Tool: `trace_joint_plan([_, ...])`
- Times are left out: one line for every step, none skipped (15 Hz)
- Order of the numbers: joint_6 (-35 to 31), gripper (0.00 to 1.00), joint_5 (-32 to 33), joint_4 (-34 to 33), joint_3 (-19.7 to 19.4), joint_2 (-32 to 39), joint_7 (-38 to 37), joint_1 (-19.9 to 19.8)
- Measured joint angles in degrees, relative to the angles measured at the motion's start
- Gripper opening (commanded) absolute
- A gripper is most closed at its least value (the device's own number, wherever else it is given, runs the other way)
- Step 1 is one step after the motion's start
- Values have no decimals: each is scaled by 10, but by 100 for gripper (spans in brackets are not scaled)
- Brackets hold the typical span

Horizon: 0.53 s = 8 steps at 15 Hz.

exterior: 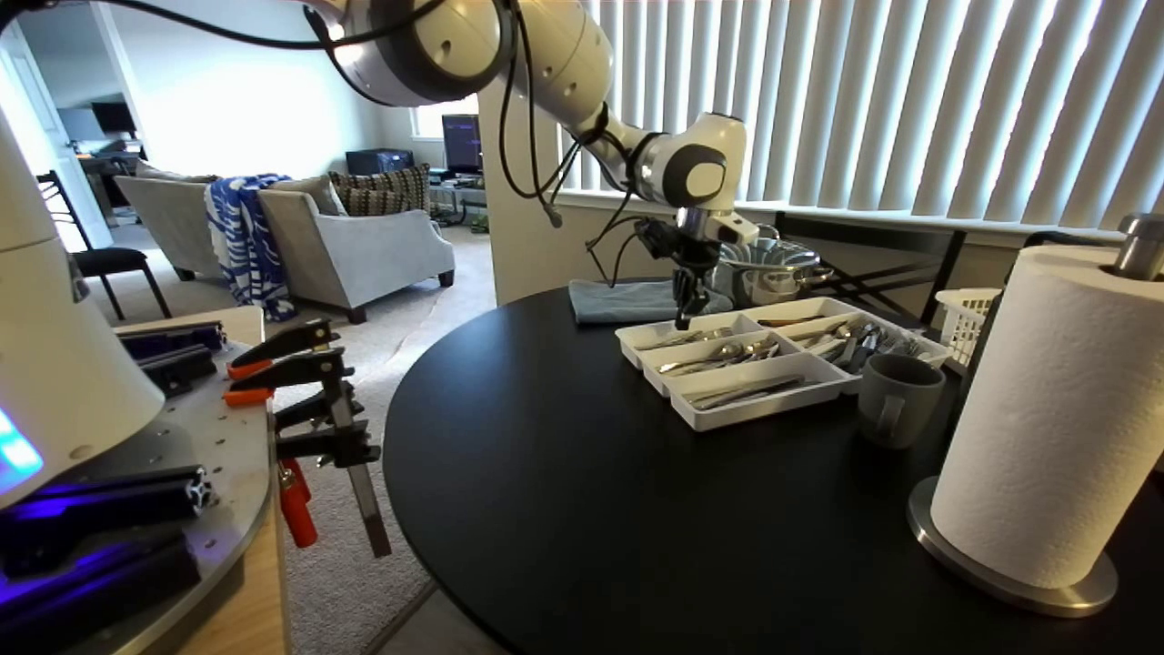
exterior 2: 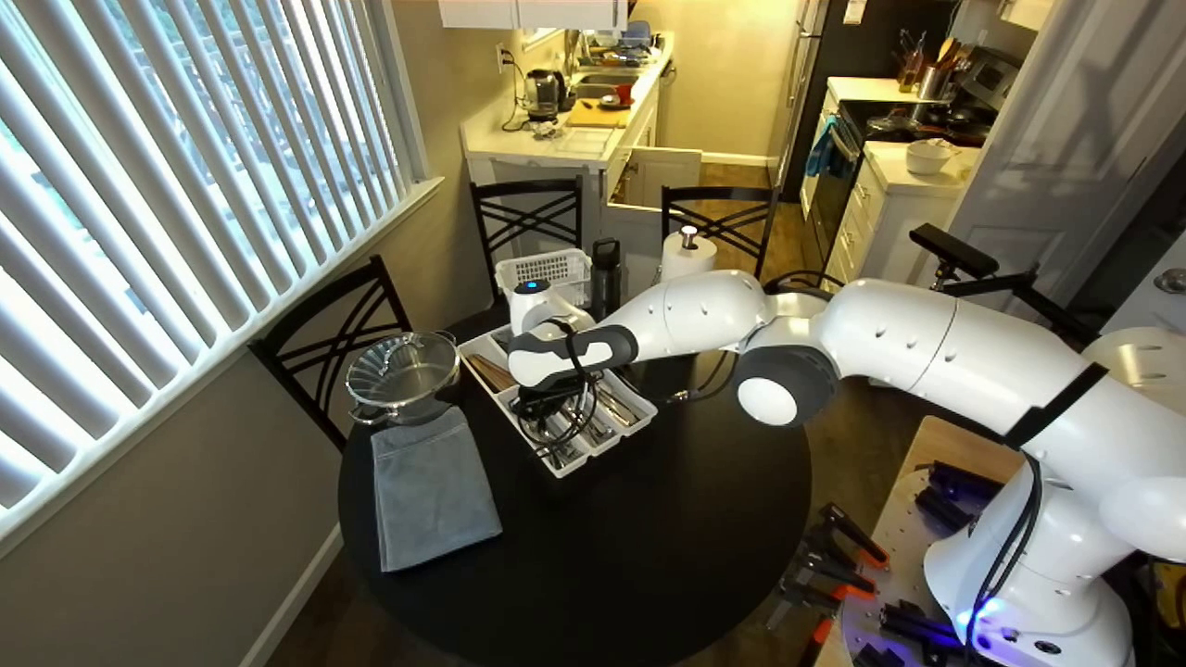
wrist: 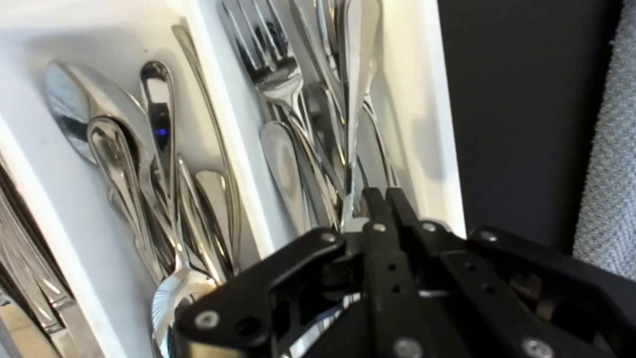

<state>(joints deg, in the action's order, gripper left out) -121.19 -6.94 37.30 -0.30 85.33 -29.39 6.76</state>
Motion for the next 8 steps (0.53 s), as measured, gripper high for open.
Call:
trace_joint_plan([0,44,4,1,-4,0,0,0])
trace_joint_plan([0,51,8,5,-8,0,0,0])
trace_joint_plan([2,56,11,10,-11,1,0,-1])
trace_joint_plan([5,64,14,15,-13,2,0,0])
trace_joint_plan([9,62,16,20,-14,2,1,0])
trace_joint_plan([12,27,17,25,-14,3,4,0])
trace_joint_plan([18,30,17,28,-14,3,9,1])
trace_joint_plan([24,30,17,30,-13,3,17,1])
